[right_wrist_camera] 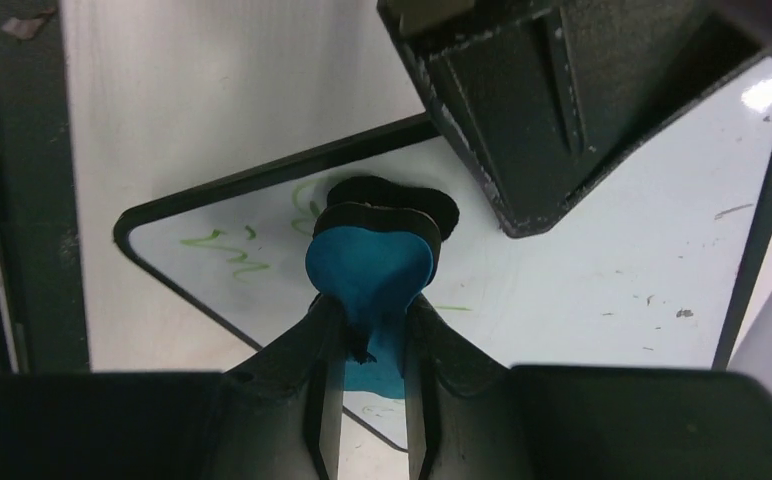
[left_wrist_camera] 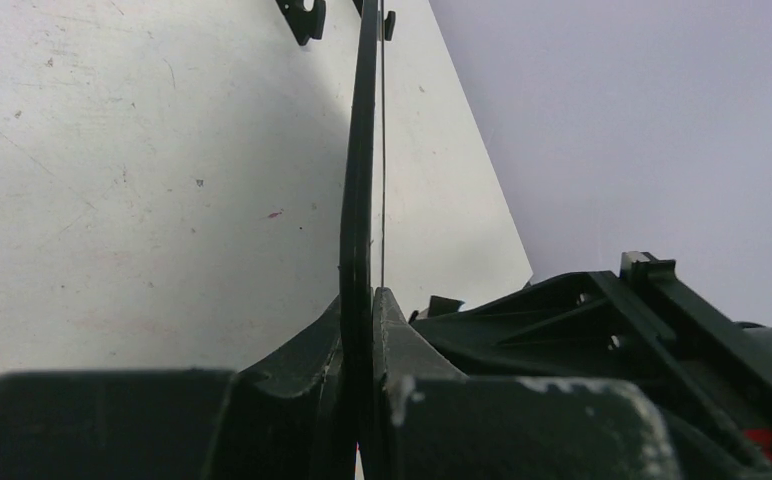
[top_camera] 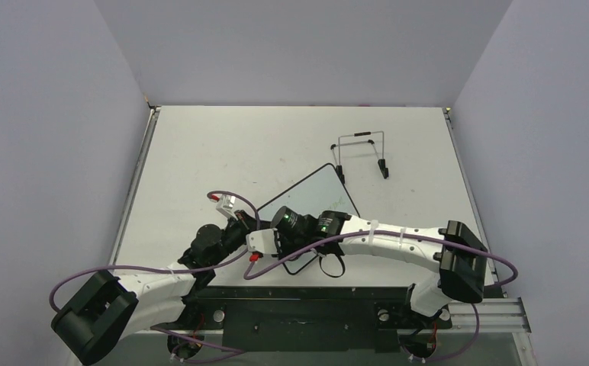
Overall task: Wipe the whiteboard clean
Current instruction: Erase the whiteboard at the center of the board.
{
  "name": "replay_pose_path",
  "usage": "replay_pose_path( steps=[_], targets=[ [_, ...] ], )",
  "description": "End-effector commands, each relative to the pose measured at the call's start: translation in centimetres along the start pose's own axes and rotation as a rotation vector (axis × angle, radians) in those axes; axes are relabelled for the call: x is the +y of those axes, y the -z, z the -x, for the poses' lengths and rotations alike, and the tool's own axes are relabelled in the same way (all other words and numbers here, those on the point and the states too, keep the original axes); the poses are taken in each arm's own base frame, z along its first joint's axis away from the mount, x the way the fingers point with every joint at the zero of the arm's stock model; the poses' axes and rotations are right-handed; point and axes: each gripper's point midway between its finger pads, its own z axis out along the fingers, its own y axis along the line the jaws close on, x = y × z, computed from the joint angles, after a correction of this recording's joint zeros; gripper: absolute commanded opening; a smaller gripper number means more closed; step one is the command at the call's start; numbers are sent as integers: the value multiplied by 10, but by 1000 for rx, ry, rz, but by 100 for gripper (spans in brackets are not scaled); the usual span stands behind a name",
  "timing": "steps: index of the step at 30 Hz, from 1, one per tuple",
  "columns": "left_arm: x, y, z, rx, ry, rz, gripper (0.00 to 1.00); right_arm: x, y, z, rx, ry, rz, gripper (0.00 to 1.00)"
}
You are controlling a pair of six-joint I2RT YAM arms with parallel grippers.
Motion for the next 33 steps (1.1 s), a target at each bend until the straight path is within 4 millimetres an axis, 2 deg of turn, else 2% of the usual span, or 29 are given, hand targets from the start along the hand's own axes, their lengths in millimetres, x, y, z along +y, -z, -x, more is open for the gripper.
replay_pose_path(
  steps=[1, 4, 7, 9, 11, 13, 16, 18, 21, 23, 25, 29, 33],
  targets=[
    [-48, -8, 32, -101, 7, -153, 0, -36, 4, 9, 56, 11, -179, 0],
    [-48, -8, 32, -97, 7, -151, 0, -31, 0, 7, 78, 55, -177, 0],
    [-50, -7, 33, -96, 7, -155, 0, -13, -2, 6, 90, 133, -128, 0],
    [-50, -7, 33, -97, 6, -156, 0, 10, -4, 7, 91, 208, -65, 0],
    [-51, -7, 33, -98, 7, -159, 0, 22, -6, 8, 94, 255, -31, 0],
    [-51, -7, 33, -97, 10, -161, 0, 27, -7, 6, 104, 276, -14, 0],
    [-52, -6, 33, -95, 13, -166, 0, 23, -8, 5, 119, 277, -24, 0],
    [-54, -5, 33, -96, 13, -170, 0, 10, -10, 5, 135, 233, -78, 0],
    [-54, -5, 33, -92, 11, -170, 0, -25, -5, 3, 148, 103, -170, 0],
    [-54, -4, 32, -87, 11, -171, 0, -41, -2, 1, 146, 47, -204, 0],
    [-54, -4, 31, -84, 11, -173, 0, -46, 0, 0, 149, 34, -217, 0],
    [-54, -5, 30, -80, 11, -176, 0, -28, -5, 1, 148, 88, -175, 0],
    [-56, -5, 30, -81, 16, -184, 0, 1, -8, 6, 130, 202, -90, 0]
  ],
)
